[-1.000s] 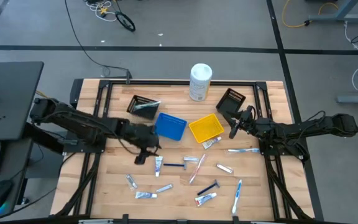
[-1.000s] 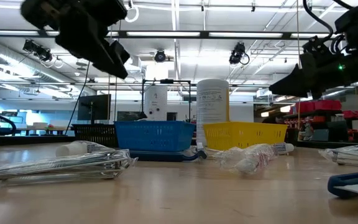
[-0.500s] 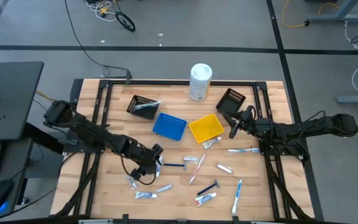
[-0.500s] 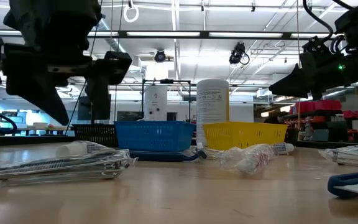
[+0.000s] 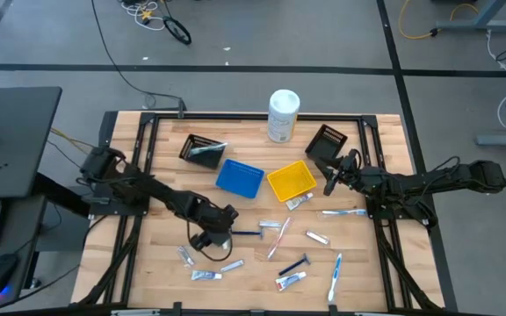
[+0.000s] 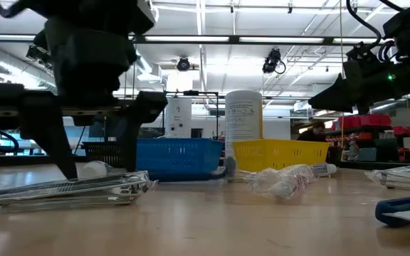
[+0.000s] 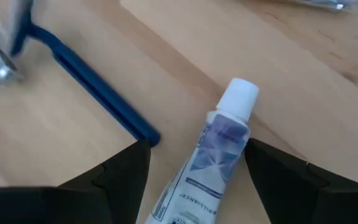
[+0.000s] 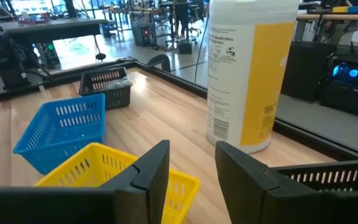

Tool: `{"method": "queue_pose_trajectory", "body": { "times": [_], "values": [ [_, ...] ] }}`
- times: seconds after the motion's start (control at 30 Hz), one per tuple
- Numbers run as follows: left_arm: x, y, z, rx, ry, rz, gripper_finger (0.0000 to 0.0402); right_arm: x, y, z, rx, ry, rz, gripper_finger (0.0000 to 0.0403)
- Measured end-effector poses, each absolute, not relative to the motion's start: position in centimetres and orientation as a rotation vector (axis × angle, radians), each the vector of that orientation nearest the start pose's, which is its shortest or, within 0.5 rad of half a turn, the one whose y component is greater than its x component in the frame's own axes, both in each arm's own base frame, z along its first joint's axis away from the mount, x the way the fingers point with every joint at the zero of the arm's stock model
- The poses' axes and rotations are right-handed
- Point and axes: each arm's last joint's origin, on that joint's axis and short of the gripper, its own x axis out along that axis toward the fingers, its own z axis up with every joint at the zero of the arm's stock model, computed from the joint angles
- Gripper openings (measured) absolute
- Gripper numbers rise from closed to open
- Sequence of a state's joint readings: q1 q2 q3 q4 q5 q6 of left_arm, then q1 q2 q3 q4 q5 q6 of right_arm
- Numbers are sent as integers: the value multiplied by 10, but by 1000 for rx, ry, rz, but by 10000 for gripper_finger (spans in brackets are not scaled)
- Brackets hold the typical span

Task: Pick & Place Travel size toiletries
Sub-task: Put the white toothpaste into the blue bin

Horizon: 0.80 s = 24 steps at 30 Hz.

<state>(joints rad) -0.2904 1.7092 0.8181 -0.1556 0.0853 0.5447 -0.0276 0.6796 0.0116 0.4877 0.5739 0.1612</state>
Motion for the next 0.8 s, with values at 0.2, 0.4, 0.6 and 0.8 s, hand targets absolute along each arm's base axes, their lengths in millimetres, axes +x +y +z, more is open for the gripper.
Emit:
{"method": "queue_pose_trajectory", "body": {
  "times": [0.2, 0.4, 0.6, 0.8],
  "values": [
    [290, -84, 124, 465, 1023, -603, 223, 134, -19, 146, 100, 148, -613, 140],
    [290, -84, 124, 432, 1026, -587, 162, 134, -19, 146, 98, 148, -613, 140],
    [290, -83, 124, 428, 1034, -561, 122, 134, -19, 146, 98, 148, -613, 140],
    [287, -80, 132, 405, 1043, -450, 104, 134, -19, 146, 98, 148, -613, 140]
  ]
}}
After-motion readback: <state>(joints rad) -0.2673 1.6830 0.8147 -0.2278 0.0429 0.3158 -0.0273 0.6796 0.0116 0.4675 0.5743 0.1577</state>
